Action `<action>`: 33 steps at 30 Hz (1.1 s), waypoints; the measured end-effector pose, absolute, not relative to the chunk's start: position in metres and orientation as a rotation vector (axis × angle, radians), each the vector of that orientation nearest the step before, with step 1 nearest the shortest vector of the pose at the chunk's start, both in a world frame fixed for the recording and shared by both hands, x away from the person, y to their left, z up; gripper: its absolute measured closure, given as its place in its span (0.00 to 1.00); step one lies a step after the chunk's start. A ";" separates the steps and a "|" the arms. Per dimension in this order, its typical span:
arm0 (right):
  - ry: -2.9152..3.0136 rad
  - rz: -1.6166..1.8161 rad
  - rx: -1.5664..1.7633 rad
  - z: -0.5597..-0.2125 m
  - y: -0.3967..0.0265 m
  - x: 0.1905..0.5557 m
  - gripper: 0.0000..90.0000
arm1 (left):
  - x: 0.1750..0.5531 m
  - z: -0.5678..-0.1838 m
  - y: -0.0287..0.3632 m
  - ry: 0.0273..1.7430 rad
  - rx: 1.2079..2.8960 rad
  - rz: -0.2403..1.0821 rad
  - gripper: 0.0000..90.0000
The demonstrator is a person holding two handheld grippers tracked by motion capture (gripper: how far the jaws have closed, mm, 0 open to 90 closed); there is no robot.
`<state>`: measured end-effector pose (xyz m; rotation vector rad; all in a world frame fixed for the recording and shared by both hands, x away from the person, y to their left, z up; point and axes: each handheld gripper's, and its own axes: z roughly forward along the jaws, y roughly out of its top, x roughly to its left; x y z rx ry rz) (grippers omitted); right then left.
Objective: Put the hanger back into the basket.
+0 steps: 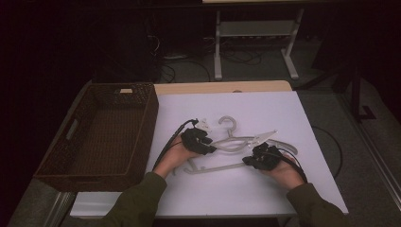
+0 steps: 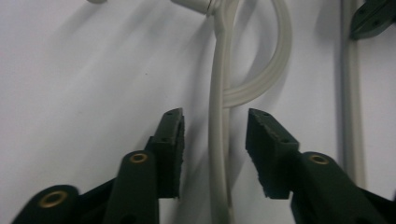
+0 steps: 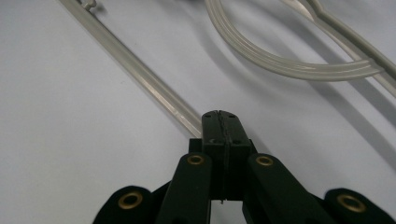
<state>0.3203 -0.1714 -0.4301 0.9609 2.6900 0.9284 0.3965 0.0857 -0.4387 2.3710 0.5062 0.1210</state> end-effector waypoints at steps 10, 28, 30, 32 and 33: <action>2.688 0.935 0.955 -0.429 -0.172 0.320 1.00 | 0.399 -0.443 0.082 0.487 2.366 0.113 0.90; 2.590 1.080 0.965 -0.413 -0.183 0.314 0.70 | 0.399 -0.433 0.087 0.489 2.359 0.093 0.92; 2.548 1.117 0.967 -0.409 -0.186 0.311 0.58 | 0.399 -0.430 0.087 0.501 2.353 0.093 0.92; 2.491 1.164 0.968 -0.404 -0.191 0.306 0.44 | 0.398 -0.426 0.088 0.505 2.357 0.096 0.92; 2.491 1.164 0.968 -0.404 -0.191 0.306 0.44 | 0.398 -0.423 0.089 0.506 2.354 0.098 0.92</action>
